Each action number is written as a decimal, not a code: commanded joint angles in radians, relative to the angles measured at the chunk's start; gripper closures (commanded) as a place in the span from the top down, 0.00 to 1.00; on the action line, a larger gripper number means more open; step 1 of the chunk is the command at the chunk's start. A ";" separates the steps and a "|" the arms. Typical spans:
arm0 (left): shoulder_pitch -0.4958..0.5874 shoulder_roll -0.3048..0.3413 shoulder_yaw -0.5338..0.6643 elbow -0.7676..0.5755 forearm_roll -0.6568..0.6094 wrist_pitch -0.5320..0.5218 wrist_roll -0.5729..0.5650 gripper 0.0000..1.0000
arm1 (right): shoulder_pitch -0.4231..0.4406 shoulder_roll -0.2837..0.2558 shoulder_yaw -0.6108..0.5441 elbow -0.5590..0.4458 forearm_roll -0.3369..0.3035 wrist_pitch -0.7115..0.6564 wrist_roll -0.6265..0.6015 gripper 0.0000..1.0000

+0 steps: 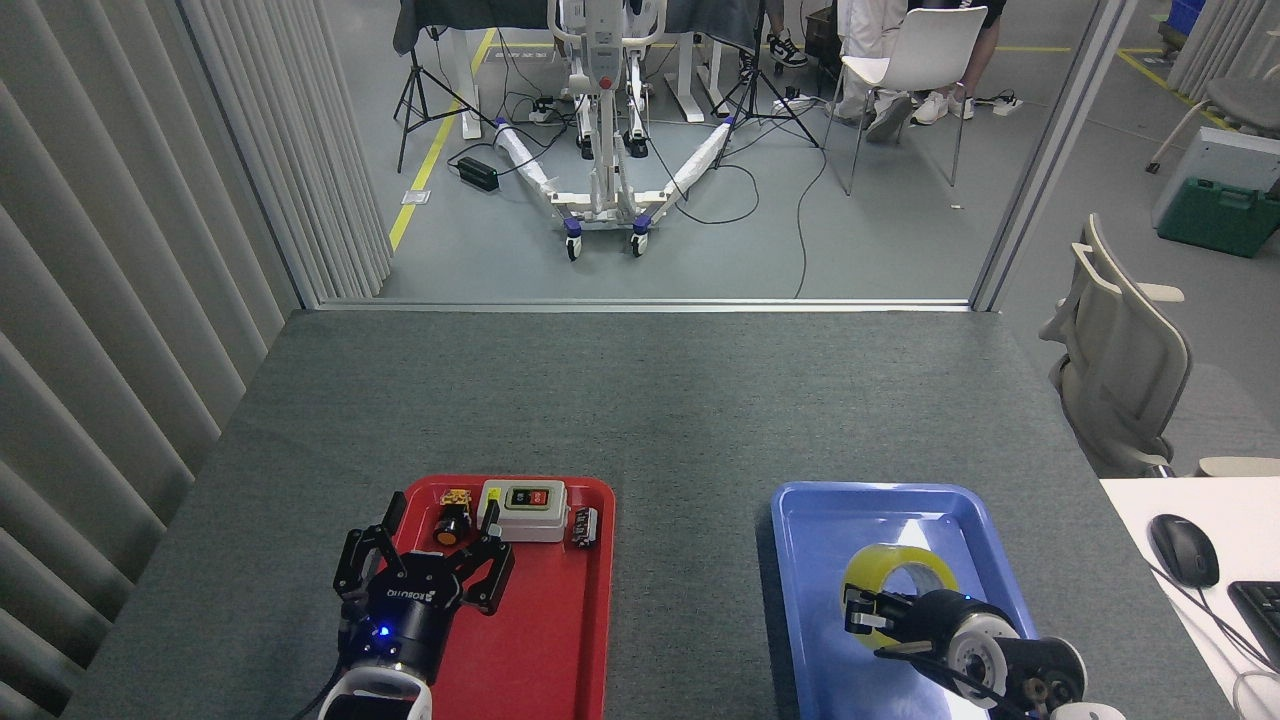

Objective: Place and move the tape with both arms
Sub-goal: 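Grasp the tape with the right gripper and slide it within the blue tray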

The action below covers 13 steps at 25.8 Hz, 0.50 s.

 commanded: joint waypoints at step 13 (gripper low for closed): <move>-0.004 -0.012 -0.012 0.024 0.051 0.003 -0.027 0.99 | -0.142 -0.013 0.042 0.078 -0.058 0.271 0.311 0.00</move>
